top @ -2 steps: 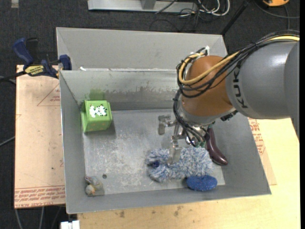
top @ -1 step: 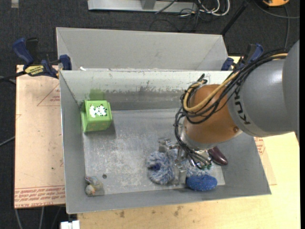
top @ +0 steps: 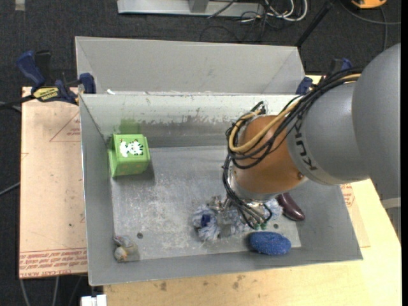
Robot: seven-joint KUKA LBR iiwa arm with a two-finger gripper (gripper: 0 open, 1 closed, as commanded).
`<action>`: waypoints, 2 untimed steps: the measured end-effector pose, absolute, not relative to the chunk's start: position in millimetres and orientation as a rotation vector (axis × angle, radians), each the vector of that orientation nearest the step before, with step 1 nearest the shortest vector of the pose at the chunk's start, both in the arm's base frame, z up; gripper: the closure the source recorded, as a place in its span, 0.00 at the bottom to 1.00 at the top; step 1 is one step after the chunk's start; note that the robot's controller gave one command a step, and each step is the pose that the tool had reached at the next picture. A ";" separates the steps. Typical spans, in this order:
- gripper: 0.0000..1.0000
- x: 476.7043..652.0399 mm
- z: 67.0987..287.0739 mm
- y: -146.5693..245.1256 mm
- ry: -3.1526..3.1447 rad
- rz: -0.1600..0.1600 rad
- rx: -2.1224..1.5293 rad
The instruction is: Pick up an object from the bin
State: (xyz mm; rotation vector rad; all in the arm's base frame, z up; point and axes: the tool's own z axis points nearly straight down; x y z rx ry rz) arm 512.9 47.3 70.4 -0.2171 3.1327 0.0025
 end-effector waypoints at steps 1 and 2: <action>1.00 512.8 70.4 47.1 3.133 0.002 -0.216; 1.00 497.0 216.8 63.5 3.136 0.002 -0.156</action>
Offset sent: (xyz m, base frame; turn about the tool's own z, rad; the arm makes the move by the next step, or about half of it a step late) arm -0.0168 0.0152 0.1462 0.0412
